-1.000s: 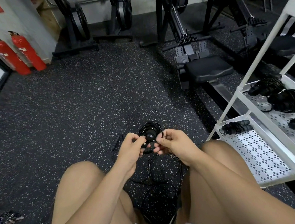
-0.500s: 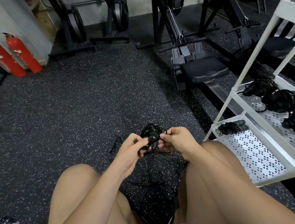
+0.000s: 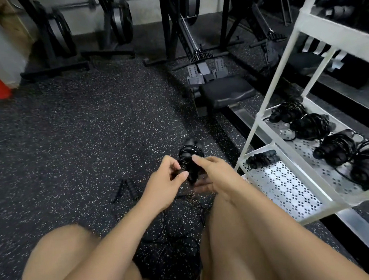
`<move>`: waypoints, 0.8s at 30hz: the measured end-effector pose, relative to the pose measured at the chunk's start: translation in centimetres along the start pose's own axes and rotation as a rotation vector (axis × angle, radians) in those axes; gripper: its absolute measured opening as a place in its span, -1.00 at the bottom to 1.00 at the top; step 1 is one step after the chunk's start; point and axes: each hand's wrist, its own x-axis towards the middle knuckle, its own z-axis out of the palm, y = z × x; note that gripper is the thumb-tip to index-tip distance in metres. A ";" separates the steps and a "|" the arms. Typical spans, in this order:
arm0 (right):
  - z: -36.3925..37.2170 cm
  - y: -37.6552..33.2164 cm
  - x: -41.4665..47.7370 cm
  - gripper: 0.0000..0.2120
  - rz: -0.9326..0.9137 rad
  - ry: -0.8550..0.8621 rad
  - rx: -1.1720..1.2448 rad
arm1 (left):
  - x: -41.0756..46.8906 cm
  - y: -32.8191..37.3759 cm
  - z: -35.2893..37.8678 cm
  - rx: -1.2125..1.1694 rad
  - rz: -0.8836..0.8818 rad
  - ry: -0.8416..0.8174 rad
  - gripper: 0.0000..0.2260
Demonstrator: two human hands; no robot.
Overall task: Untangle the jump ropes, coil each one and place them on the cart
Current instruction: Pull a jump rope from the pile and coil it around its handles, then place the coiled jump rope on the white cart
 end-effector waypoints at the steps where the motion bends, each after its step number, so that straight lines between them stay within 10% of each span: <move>1: -0.5 -0.2 0.3 -0.65 -0.012 0.015 0.053 | 0.6 0.5 0.5 0.015 0.019 -0.017 -0.81; 12: -7.5 0.5 2.4 -0.73 -0.128 0.348 0.131 | 6.0 4.5 7.3 0.206 0.250 -0.244 -0.67; 24: -20.2 8.1 9.5 -0.05 0.262 0.796 0.113 | 10.6 -2.6 11.0 -0.011 -0.015 -0.382 -0.94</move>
